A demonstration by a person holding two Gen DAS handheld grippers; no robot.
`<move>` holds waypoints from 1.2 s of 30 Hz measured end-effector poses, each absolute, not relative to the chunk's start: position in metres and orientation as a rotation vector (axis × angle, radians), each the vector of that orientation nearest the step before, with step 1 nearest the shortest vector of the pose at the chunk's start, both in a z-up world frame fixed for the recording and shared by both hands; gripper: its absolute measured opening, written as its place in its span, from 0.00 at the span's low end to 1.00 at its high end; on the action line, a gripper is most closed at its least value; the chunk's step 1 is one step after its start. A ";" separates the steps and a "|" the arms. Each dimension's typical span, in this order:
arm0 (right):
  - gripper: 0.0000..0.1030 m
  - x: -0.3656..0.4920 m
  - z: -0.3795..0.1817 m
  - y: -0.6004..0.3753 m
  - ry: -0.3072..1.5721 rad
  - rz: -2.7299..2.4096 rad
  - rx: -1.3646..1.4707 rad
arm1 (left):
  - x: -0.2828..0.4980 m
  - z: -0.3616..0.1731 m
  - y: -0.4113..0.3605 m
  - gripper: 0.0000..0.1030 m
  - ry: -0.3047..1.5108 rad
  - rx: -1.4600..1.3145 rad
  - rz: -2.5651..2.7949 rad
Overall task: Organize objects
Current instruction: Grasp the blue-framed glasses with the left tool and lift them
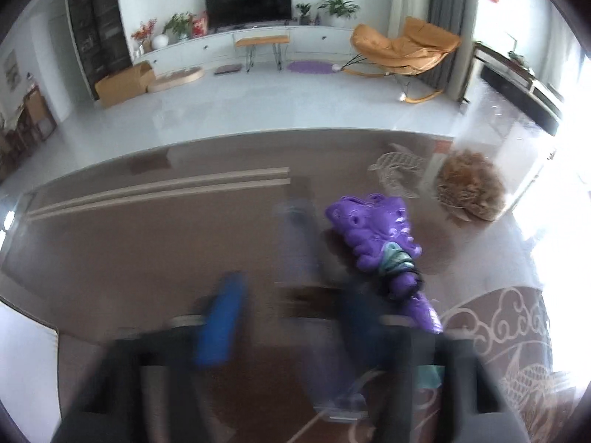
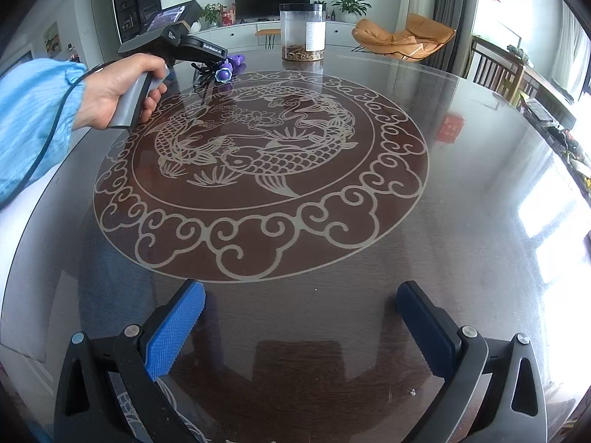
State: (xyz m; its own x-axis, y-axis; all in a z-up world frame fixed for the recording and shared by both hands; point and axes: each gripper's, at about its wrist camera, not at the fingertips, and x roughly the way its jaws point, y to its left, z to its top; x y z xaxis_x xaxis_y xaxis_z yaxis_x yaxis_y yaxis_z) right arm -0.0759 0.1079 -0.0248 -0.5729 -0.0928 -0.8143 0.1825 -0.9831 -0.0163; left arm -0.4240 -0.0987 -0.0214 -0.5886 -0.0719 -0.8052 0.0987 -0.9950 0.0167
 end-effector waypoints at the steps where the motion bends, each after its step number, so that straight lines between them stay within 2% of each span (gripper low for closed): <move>1: 1.00 -0.076 -0.025 0.108 0.147 -2.652 1.364 | -0.420 -0.021 -0.097 0.28 0.029 1.382 -2.726; 5: 1.00 -0.076 -0.025 0.108 0.149 -2.650 1.365 | -0.378 -0.020 -0.106 0.28 0.044 1.356 -2.747; 12: 1.00 -0.076 -0.025 0.108 0.149 -2.650 1.365 | -0.233 -0.020 -0.122 0.30 0.085 1.313 -2.753; 13: 1.00 -0.076 -0.025 0.108 0.149 -2.650 1.365 | -0.219 -0.021 -0.123 0.39 0.096 1.309 -2.748; 14: 1.00 -0.076 -0.025 0.108 0.149 -2.650 1.365 | -0.205 -0.021 -0.125 0.64 0.108 1.321 -2.741; 16: 1.00 -0.076 -0.025 0.108 0.149 -2.650 1.365 | -0.196 -0.025 -0.129 0.97 0.136 1.379 -2.713; 19: 1.00 -0.076 -0.025 0.108 0.149 -2.650 1.365 | -0.189 -0.025 -0.128 0.99 0.136 1.395 -2.728; 23: 1.00 -0.076 -0.025 0.108 0.149 -2.650 1.365 | -0.194 -0.029 -0.120 1.00 0.050 1.431 -2.725; 32: 1.00 -0.076 -0.025 0.108 0.150 -2.648 1.364 | -0.192 -0.027 -0.111 1.00 0.075 1.463 -2.675; 36: 1.00 -0.076 -0.024 0.108 0.150 -2.648 1.364 | -0.183 -0.027 -0.106 1.00 0.018 1.445 -2.759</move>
